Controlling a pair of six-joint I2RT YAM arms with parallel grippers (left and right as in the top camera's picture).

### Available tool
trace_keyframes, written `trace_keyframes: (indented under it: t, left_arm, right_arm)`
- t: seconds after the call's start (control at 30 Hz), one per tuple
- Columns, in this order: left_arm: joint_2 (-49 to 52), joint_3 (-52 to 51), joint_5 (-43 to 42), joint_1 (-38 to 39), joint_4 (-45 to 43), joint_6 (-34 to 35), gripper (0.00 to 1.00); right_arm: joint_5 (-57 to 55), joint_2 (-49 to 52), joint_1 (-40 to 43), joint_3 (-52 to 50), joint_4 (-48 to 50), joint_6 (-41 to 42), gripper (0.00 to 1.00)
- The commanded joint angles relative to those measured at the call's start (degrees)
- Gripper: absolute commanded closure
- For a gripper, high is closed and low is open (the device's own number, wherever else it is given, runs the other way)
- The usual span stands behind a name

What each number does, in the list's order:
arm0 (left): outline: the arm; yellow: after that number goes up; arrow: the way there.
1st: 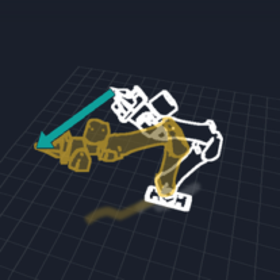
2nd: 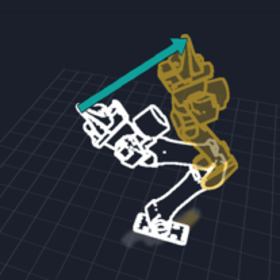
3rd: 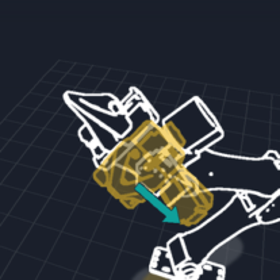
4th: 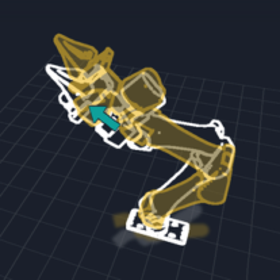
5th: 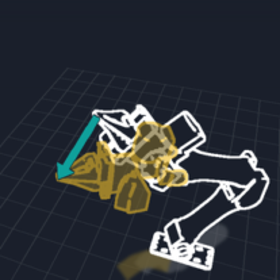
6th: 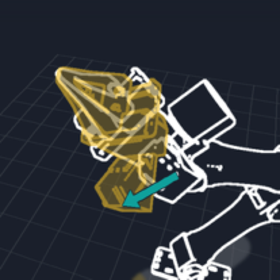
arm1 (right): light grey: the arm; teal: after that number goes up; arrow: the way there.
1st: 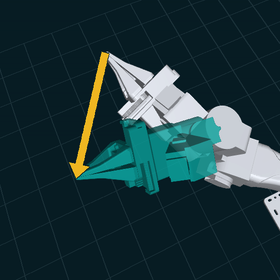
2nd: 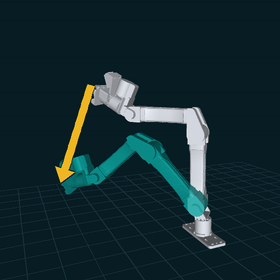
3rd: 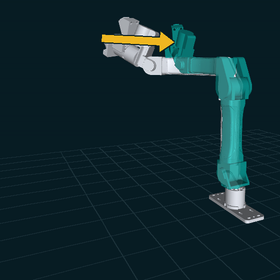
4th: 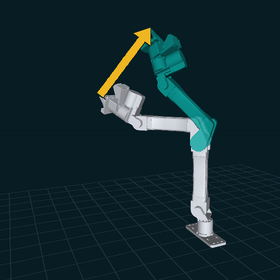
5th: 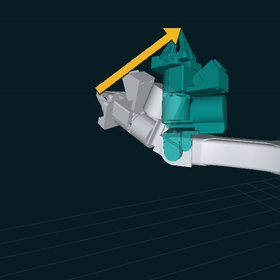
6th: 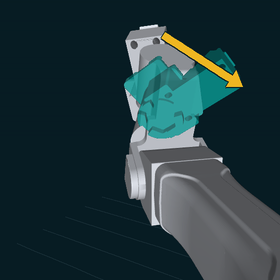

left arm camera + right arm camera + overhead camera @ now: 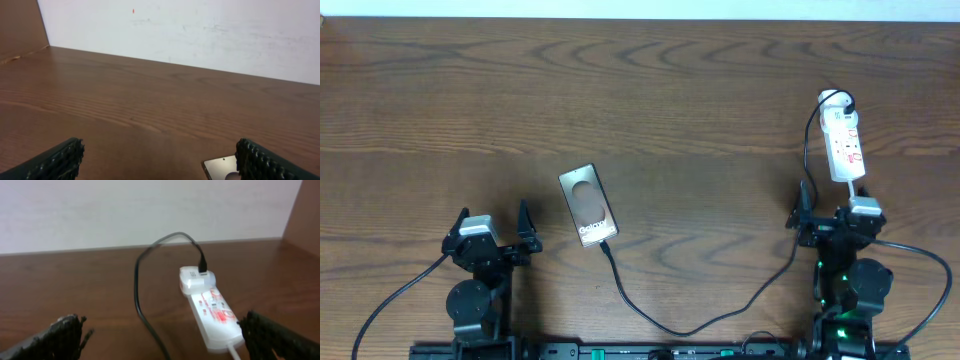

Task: Plug charger to phone and switch on socket

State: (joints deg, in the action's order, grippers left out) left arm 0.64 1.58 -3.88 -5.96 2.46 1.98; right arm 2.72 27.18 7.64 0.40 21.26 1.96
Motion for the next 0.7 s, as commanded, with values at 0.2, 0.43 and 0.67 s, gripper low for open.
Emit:
trace_keyframes:
  t: [0.2,0.43,0.67]
  left_arm:
    - [-0.3,-1.4,0.3,-0.3,1.3,0.7,0.03]
    - [-0.3,-1.4,0.3,-0.3,1.3,0.7,0.03]
    - [-0.3,-1.4,0.3,-0.3,1.3,0.7,0.03]
  right_arm:
    - [-4.2,-15.8,-0.3,-0.1,-18.5,0.2,0.01]
    - [-5.4,-24.1,-0.3,-0.1,-25.4,-2.1,0.01]
    - [-5.7,-26.9,-0.1,-0.1,-25.3,-3.1,0.01]
